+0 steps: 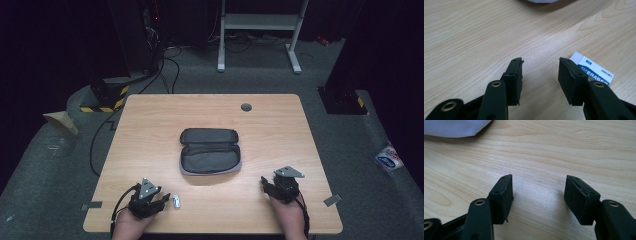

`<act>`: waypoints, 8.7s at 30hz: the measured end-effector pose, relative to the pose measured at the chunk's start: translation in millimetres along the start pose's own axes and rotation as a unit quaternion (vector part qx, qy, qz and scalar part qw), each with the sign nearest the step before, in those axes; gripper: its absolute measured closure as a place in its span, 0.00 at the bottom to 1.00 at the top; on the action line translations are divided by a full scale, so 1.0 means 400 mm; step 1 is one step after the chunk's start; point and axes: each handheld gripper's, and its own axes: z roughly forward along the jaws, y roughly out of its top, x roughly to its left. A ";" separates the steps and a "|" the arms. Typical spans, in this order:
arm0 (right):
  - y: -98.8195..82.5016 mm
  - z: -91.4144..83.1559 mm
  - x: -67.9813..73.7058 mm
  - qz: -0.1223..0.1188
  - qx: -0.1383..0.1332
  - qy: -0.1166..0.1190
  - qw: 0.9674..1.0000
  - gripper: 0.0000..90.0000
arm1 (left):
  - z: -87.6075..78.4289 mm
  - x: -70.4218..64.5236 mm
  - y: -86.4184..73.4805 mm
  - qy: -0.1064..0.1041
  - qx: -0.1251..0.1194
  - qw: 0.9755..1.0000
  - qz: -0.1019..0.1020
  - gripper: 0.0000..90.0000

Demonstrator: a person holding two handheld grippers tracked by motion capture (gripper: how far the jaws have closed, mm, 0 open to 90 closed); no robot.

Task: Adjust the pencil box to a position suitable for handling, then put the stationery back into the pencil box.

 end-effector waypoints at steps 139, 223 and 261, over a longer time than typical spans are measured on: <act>-0.004 -0.004 0.003 0.003 0.000 -0.007 1.000 0.43 | -0.038 -0.009 0.053 -0.055 -0.105 0.993 0.019 0.81; -0.004 -0.004 0.003 0.000 0.000 -0.006 1.000 0.43 | 0.165 -0.003 0.282 -0.038 -0.018 0.999 0.008 0.81; -0.004 -0.004 0.003 -0.002 0.000 -0.004 1.000 0.43 | 0.165 0.005 0.302 -0.045 -0.044 0.998 -0.010 0.65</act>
